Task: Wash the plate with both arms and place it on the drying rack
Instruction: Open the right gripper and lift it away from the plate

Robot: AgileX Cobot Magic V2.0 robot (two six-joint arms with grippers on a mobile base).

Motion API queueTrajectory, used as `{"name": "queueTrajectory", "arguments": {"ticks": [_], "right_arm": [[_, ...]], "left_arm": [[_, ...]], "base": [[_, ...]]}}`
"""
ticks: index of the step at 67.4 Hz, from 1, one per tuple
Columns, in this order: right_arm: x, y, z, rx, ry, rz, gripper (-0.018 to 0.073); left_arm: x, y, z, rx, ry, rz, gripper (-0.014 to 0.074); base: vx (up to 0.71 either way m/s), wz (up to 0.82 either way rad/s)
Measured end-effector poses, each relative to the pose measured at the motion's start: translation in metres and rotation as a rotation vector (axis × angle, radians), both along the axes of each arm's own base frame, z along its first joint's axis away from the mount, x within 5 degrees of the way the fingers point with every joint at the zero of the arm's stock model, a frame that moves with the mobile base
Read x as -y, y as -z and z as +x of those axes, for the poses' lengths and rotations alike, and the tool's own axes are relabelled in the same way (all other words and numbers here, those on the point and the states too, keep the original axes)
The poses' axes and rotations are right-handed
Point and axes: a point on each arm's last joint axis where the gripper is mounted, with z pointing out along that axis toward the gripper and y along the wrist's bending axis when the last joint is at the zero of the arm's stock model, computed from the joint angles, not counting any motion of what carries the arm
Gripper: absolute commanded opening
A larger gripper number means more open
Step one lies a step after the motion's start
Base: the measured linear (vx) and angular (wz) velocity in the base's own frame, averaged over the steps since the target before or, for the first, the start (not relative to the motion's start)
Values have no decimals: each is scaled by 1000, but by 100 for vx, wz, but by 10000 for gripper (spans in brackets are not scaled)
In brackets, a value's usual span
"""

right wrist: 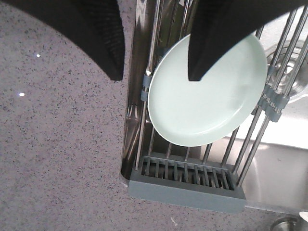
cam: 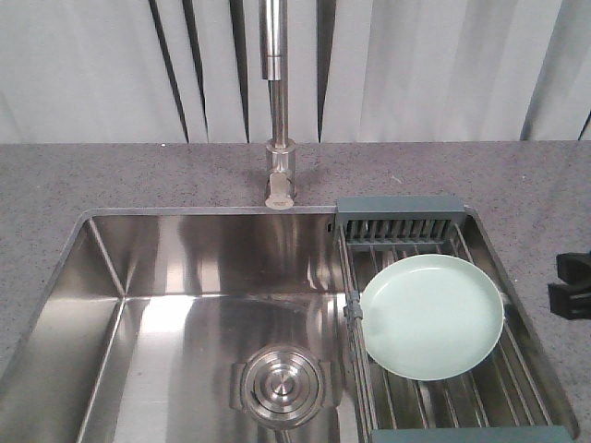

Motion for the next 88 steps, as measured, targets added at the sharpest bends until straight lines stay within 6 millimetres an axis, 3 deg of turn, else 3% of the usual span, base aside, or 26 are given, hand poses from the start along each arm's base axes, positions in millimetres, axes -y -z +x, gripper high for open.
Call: {"name": "queueTrajectory", "arguments": {"ticks": [18, 33, 88], "right_arm": [[3, 7, -51, 76, 0, 60, 319], [6, 17, -77, 88, -2, 69, 319], [6, 16, -82, 91, -4, 76, 319]], "left_arm": [[0, 0, 0, 0, 0, 0, 587], [0, 0, 0, 0, 0, 0, 587], [0, 0, 0, 5, 0, 0, 587]], "base": [[0, 0], [0, 0], [0, 0]]}}
